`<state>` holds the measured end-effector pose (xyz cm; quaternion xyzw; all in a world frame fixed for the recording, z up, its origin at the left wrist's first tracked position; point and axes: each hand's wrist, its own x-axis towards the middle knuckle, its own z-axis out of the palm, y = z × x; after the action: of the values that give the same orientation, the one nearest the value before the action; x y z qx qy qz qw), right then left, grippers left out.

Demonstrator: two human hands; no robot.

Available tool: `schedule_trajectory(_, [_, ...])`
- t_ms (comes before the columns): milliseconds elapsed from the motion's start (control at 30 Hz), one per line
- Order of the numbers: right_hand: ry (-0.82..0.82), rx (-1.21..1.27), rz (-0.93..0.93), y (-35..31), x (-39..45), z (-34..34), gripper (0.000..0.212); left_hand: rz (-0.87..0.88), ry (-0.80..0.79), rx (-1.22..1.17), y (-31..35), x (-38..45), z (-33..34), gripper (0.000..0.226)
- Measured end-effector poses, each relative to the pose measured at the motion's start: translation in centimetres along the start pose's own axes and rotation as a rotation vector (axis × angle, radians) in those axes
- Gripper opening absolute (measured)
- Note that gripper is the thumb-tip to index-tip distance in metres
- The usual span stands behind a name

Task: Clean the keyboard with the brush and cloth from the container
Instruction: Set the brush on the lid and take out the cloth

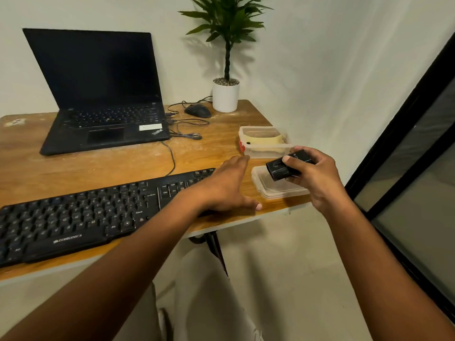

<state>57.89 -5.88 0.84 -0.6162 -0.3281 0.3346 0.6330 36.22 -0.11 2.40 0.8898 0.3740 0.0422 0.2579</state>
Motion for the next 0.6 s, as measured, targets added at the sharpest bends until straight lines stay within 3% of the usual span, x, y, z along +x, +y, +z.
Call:
schedule_trajectory(233, [0.003,-0.121,0.054,1.5,2.6,-1.4,0.037,0.008,0.026,0.0,1.1,3.5,0.9,0.127])
schedule_trajectory(367, [-0.087,-0.214,0.104,1.9,3.1,-1.3,0.042,0.003,0.016,0.01,1.0,4.2,1.8,0.127])
schedule_trajectory(600, [-0.063,-0.816,-0.026,1.2,4.1,-1.9,0.055,0.012,0.015,0.018,1.0,4.4,2.1,0.125])
